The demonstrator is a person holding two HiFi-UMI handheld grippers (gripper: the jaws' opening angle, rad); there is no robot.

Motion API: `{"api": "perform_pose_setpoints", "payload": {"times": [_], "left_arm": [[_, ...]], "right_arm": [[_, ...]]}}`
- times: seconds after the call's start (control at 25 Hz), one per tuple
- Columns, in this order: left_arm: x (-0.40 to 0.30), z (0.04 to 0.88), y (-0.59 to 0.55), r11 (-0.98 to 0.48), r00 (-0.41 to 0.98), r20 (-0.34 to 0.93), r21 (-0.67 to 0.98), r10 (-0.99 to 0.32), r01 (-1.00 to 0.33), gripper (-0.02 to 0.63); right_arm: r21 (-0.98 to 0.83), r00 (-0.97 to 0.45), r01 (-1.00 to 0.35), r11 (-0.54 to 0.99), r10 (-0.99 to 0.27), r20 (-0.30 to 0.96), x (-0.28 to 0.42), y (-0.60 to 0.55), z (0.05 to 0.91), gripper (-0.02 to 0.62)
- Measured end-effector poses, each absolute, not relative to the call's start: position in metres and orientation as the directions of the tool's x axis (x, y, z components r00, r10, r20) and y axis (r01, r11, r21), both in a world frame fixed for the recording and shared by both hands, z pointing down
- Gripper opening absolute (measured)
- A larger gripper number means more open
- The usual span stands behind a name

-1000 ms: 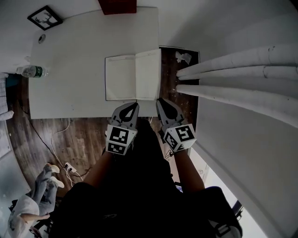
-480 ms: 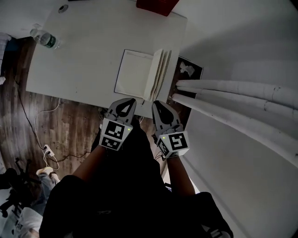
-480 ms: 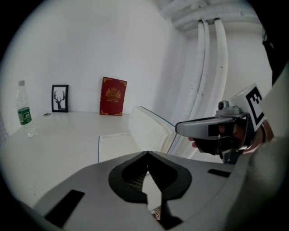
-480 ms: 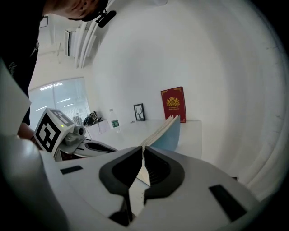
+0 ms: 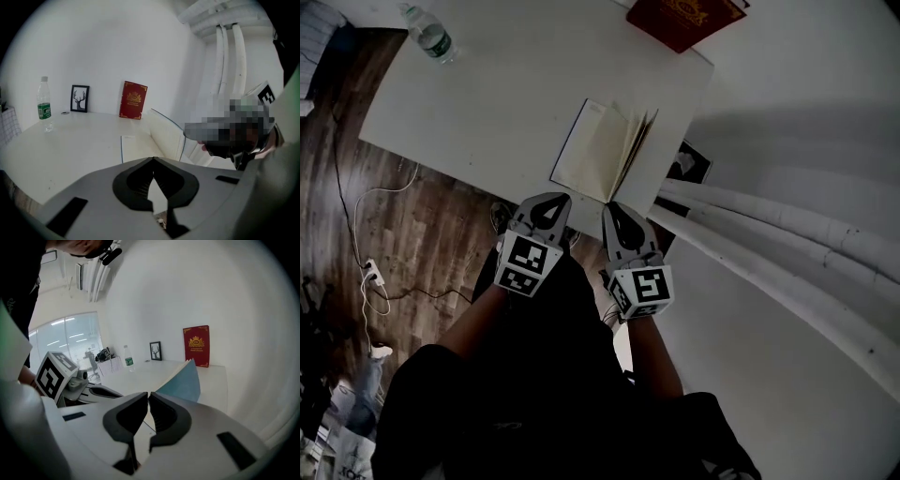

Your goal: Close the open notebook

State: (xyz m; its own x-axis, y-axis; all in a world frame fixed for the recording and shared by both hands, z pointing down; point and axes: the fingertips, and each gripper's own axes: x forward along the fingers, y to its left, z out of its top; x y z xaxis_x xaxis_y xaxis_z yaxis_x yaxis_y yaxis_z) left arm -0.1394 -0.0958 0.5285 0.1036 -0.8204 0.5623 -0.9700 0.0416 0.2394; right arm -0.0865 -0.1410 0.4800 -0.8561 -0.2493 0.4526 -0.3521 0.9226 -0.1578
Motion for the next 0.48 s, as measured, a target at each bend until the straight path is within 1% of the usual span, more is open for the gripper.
{"api": "perform_pose_setpoints", "payload": {"times": [0.24,0.48], "left_arm": [[-0.155,0.534,-0.082,0.098,0.064,0.560,0.254,-0.826,-0.962,0.003],[-0.168,0.538,-0.071,0.140,0.034,0.558,0.267,-0.829,-0.954,0.003]], "right_arm": [[-0.153,-0.851,-0.312,0.938,-0.205,0.483,-0.107,-0.131,0.493,0.037],[-0.108,-0.835,-0.273,0.956,-0.180,0.520,-0.123,-0.123,0.498,0.032]]}}
